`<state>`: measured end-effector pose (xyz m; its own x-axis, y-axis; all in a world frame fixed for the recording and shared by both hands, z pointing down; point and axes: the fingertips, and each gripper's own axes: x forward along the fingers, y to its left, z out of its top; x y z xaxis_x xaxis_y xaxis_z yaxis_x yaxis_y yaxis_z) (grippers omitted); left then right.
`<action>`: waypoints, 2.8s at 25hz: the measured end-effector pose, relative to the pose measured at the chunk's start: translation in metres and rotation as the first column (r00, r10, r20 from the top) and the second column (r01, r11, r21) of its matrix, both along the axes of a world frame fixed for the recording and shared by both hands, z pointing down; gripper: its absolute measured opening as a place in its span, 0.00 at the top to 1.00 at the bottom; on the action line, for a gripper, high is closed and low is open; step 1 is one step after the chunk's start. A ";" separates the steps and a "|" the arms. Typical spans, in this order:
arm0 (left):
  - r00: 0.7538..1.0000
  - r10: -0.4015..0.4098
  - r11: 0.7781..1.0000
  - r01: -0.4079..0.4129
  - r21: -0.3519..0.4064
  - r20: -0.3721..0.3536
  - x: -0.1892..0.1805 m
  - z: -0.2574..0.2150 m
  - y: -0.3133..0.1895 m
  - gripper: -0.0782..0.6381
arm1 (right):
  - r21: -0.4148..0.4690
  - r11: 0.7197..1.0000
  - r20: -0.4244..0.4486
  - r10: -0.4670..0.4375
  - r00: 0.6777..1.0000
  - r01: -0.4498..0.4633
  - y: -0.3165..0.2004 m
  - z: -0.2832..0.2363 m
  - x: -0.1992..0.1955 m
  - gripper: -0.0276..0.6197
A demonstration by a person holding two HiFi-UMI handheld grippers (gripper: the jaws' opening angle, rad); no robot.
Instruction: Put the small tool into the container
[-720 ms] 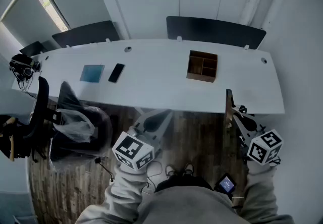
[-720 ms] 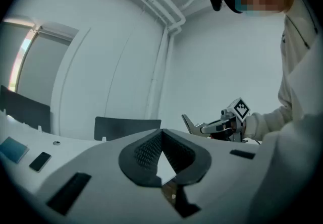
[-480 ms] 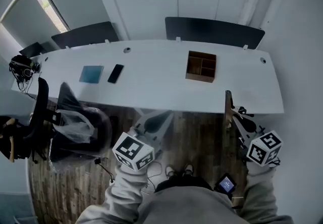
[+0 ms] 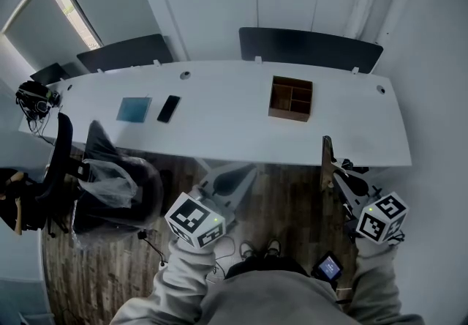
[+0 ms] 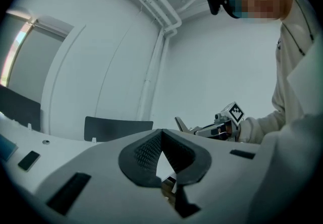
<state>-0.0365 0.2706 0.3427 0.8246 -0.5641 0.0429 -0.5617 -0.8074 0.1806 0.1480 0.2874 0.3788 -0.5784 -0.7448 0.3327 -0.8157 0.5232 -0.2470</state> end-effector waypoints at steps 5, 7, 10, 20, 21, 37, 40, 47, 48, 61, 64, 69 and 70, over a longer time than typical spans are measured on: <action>1.000 -0.008 1.000 0.008 -0.008 -0.002 0.004 -0.001 -0.002 0.90 | -0.001 1.000 0.010 0.008 1.000 -0.008 -0.003 0.002 0.005 0.92; 1.000 -0.026 1.000 0.026 -0.008 0.008 0.003 0.000 -0.004 0.90 | -0.002 1.000 0.022 0.014 1.000 -0.014 -0.004 0.003 0.009 0.92; 0.999 -0.042 0.999 0.042 -0.009 -0.003 0.002 -0.003 -0.006 0.90 | 0.004 1.000 0.040 0.005 0.999 -0.005 -0.004 0.004 0.012 0.92; 0.988 -0.058 0.995 0.046 0.090 0.140 0.023 -0.020 -0.014 0.90 | 0.021 1.000 0.089 0.015 0.996 -0.017 -0.012 0.004 0.039 0.92; 0.985 -0.063 0.993 0.046 0.105 0.162 0.026 -0.021 -0.015 0.90 | 0.026 1.000 0.102 0.015 0.995 -0.018 -0.014 0.003 0.042 0.92; 0.979 -0.098 0.983 0.068 0.171 0.178 0.048 -0.044 -0.032 0.90 | 0.051 0.997 0.128 0.043 0.991 -0.050 0.000 -0.003 0.102 0.92; 0.983 -0.092 0.981 0.062 0.182 0.161 0.050 -0.047 -0.044 0.90 | 0.057 0.997 0.114 0.049 0.992 -0.055 -0.004 -0.003 0.106 0.92; 0.988 -0.084 0.980 0.058 0.190 0.131 0.052 -0.046 -0.095 0.90 | 0.093 0.992 0.062 0.084 0.995 -0.089 -0.014 -0.011 0.127 0.92; 0.990 -0.078 0.979 0.054 0.195 0.116 0.051 -0.046 -0.104 0.90 | 0.096 0.992 0.045 0.076 0.996 -0.080 -0.018 -0.009 0.126 0.92; 0.995 -0.006 0.999 0.000 0.052 0.103 0.040 0.025 -0.263 0.90 | 0.003 0.997 -0.026 0.074 0.997 -0.074 -0.152 0.027 0.083 0.92; 0.997 0.021 0.999 -0.023 0.023 0.077 0.036 0.031 -0.294 0.90 | -0.043 0.996 -0.051 0.072 0.996 -0.074 -0.182 0.032 0.071 0.92; 0.994 0.076 0.997 -0.076 0.005 0.082 0.034 0.038 -0.344 0.90 | -0.057 0.996 -0.088 0.068 0.994 -0.073 -0.239 0.025 0.053 0.92; 0.993 0.082 0.997 -0.083 0.005 0.090 0.032 0.039 -0.354 0.90 | -0.052 0.996 -0.094 0.066 0.993 -0.071 -0.254 0.021 0.048 0.92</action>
